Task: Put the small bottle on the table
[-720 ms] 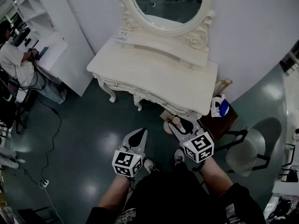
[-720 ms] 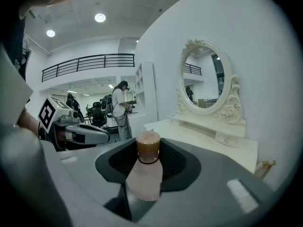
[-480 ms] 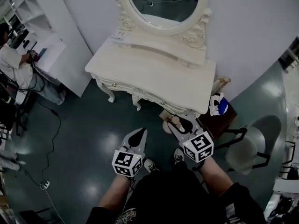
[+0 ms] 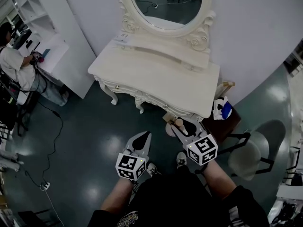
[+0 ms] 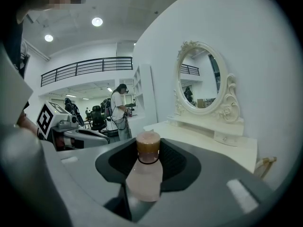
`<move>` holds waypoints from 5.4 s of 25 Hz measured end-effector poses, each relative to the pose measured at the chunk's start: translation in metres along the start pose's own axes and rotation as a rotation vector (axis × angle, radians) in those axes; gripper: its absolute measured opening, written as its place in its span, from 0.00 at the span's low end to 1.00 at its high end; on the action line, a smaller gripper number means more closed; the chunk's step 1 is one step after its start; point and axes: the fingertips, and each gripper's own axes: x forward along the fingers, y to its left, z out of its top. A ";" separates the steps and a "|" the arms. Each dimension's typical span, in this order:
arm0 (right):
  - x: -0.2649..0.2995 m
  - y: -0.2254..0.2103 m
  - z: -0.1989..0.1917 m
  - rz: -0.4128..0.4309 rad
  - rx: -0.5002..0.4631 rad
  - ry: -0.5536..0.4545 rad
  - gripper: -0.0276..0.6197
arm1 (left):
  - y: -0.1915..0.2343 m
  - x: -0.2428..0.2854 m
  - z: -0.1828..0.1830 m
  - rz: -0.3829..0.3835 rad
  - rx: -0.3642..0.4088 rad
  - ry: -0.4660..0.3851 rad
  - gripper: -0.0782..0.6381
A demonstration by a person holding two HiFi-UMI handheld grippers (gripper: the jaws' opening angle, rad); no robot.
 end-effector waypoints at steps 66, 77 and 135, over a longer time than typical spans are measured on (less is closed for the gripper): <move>0.106 0.059 0.013 0.058 0.014 0.026 0.30 | 0.106 -0.051 0.000 0.067 -0.035 -0.022 0.11; 0.139 0.023 0.025 0.072 0.015 0.039 0.30 | 0.130 -0.012 0.018 0.079 -0.027 -0.015 0.11; 0.248 -0.140 0.085 0.093 0.010 0.029 0.30 | 0.199 0.173 0.094 0.089 -0.014 -0.016 0.11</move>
